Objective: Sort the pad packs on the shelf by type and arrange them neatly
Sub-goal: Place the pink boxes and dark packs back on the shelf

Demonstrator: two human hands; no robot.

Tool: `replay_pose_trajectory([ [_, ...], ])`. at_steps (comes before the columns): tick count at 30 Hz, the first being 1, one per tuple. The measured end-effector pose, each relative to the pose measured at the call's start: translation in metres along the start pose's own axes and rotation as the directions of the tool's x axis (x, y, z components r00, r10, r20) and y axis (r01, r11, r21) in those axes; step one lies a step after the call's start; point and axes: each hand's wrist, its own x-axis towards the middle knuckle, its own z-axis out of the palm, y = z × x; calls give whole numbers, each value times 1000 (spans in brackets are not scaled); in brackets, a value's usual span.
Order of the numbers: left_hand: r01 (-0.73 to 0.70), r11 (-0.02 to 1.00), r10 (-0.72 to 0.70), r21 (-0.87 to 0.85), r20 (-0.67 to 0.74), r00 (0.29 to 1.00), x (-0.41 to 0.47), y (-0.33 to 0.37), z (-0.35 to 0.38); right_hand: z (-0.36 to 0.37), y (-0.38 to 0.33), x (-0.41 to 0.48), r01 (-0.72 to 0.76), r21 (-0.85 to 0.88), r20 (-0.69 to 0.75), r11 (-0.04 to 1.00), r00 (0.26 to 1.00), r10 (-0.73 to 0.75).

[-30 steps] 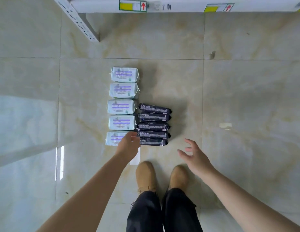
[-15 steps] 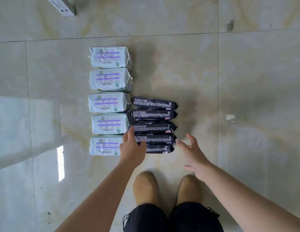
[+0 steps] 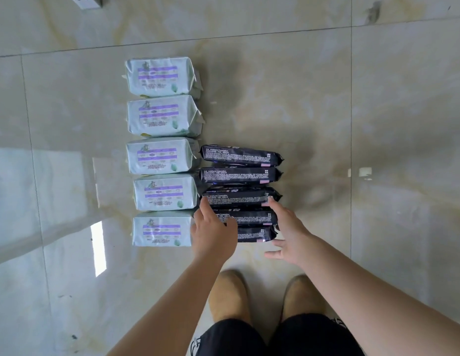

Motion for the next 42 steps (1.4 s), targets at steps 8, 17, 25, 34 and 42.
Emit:
replay_pose_trajectory([
  [8, -28, 992, 22, -123, -45, 999, -1, 0, 11, -5, -2, 8, 2, 137, 9, 991, 1000, -4],
  [17, 81, 993, -79, -84, 33, 996, -7, -3, 19, -8, 7, 12, 77, 80, -31, 994, 997, -74],
  [25, 88, 995, -83, -54, 85, 993, -2, -7, 15, -19, 10, 20, 78, 16, -44, 997, 996, -77],
  [34, 70, 993, -58, -97, 123, 991, -11, -13, 11, -34, 29, 8, 99, -14, -67, 995, 993, -100],
  [42, 94, 977, -75, -190, 105, 992, -46, -7, -14, -35, 27, -45, 207, -57, -76, 977, 974, -211],
])
